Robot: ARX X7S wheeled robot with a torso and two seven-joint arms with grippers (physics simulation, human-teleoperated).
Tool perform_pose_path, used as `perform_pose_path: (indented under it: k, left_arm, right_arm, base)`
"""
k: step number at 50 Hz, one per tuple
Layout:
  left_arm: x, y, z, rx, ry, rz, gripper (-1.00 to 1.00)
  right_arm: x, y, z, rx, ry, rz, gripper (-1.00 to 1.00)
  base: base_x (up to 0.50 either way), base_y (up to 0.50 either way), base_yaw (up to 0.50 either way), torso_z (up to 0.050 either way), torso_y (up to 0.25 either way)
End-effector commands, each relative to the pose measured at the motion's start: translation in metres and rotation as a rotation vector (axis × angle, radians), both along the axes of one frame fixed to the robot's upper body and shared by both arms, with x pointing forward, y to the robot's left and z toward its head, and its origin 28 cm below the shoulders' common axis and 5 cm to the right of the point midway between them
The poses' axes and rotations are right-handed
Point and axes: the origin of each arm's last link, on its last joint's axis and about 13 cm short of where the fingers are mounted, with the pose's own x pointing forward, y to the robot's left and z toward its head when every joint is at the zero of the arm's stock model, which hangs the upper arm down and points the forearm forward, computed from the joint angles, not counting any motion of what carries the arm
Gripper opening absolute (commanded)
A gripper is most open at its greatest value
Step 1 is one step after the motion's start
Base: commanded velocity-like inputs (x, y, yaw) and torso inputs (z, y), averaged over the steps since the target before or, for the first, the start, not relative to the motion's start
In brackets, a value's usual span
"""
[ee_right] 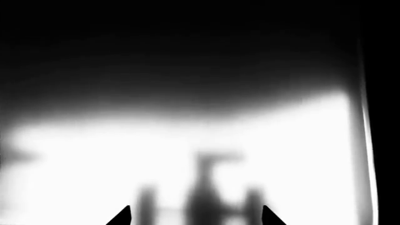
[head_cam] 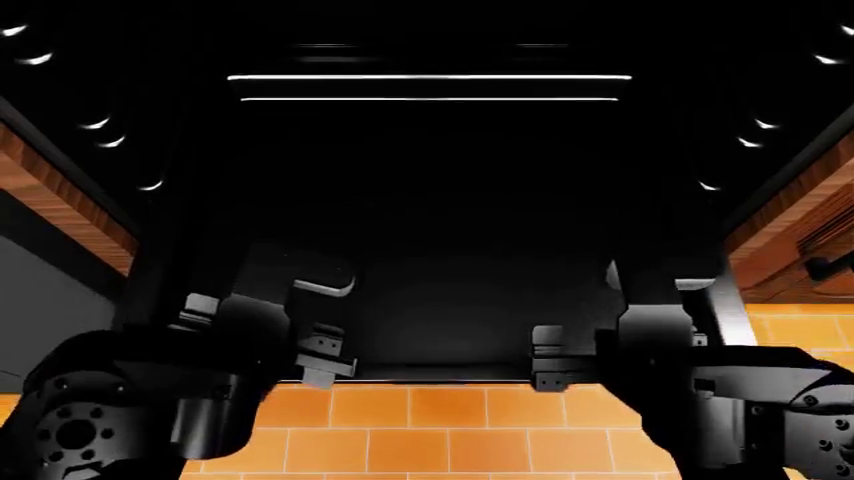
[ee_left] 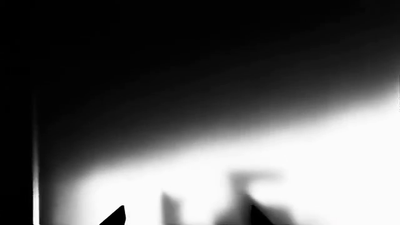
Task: Fully slide the oven rack out.
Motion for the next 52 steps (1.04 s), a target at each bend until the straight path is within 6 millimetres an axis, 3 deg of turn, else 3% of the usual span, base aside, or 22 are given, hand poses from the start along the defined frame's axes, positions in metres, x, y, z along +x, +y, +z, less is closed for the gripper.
perform_pose_path:
  k: [1,17,28,37,46,52]
  left_arm:
    - [-0.038,0.036,-0.114,-0.012,0.874,0.124,1.00]
    - [-0.082,0.049,-0.137,0.026,0.986,0.164,1.00]
    - [-0.101,0.061,-0.152,-0.011,1.076,0.220,1.00]
    - [-0.127,0.068,-0.171,-0.017,1.157,0.256,1.00]
    - [-0.154,0.075,-0.187,-0.074,1.230,0.314,1.00]
    - [-0.168,0.081,-0.190,-0.065,1.255,0.325,1.00]
  right_arm:
    - [-0.061,-0.016,-0.103,-0.047,0.690,0.009,1.00]
    - [-0.118,-0.027,-0.139,-0.066,0.801,-0.048,1.00]
    - [-0.144,-0.035,-0.151,-0.072,0.872,-0.072,1.00]
    - [-0.163,-0.041,-0.160,-0.079,0.924,-0.093,1.00]
    - [-0.198,-0.047,-0.172,-0.078,0.990,-0.110,1.00]
    - [-0.205,-0.048,-0.177,-0.067,1.008,-0.113,1.00]
  base:
    - [-0.02,0.00,0.00,0.000,-0.021]
    - [-0.01,0.00,0.00,0.000,-0.021]
    - [-0.01,0.00,0.00,0.000,-0.021]
    - [-0.01,0.00,0.00,0.000,-0.021]
    - [0.00,0.00,0.00,0.000,-0.021]
    - [0.00,0.00,0.00,0.000,-0.020]
